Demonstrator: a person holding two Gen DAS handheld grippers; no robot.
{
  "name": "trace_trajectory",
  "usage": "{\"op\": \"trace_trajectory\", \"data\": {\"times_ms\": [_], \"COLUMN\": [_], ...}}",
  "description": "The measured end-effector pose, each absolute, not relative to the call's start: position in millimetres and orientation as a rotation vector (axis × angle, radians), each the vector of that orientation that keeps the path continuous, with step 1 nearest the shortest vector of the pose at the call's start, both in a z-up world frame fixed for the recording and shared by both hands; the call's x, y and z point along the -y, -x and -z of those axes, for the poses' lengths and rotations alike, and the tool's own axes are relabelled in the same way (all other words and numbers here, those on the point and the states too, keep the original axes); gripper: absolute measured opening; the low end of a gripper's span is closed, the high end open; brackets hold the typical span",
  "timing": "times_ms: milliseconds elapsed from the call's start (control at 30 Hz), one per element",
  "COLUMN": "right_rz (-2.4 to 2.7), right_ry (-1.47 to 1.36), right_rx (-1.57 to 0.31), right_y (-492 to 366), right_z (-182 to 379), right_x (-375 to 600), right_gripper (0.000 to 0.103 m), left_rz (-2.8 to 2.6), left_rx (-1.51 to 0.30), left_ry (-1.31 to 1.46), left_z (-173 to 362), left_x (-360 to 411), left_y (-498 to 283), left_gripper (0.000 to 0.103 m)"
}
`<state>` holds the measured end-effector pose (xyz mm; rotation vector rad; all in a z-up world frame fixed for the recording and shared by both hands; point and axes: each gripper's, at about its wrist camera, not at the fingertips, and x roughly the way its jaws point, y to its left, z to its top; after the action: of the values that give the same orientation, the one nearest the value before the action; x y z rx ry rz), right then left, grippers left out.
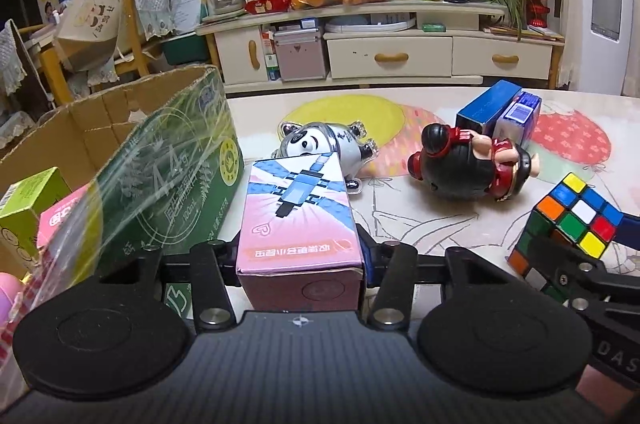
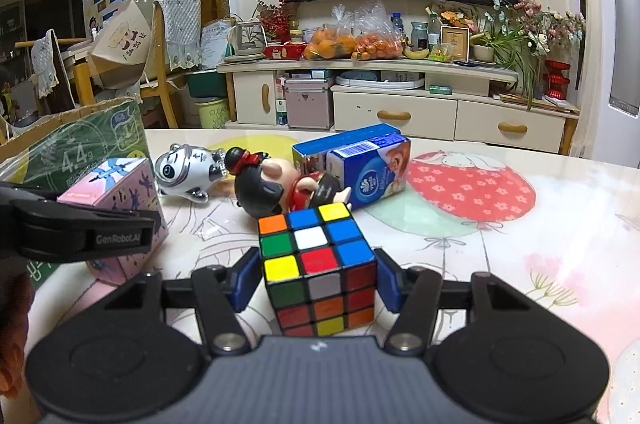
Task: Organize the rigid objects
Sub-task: 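Grasp the pink airplane-print box with the left gripper, then carry the pink box with the left gripper while right carries the Rubik's cube toward the cardboard box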
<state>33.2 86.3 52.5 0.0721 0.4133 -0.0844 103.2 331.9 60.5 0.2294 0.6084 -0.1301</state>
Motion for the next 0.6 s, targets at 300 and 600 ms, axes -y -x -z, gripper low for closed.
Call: {"op": "trace_trajectory", "data": {"times_ms": [300, 600], "right_rz": [0.092, 0.108], "right_ry": [-0.053, -0.041], "right_rx": [-0.408, -0.398], "right_y": [-27.6, -20.2], "right_z": [-53.3, -56.6], "right_x": [-93.4, -97.3], "right_gripper": [0.056, 0.056], "left_rz": [0.167, 0.203], "left_rx": [-0.591, -0.592], "left_ry": [-0.228, -0.24], "left_z": [-69.9, -77.0], "left_x": [-333.6, -335.1], "left_y": [-86.9, -74.0], "left_gripper": [0.06, 0.06]}}
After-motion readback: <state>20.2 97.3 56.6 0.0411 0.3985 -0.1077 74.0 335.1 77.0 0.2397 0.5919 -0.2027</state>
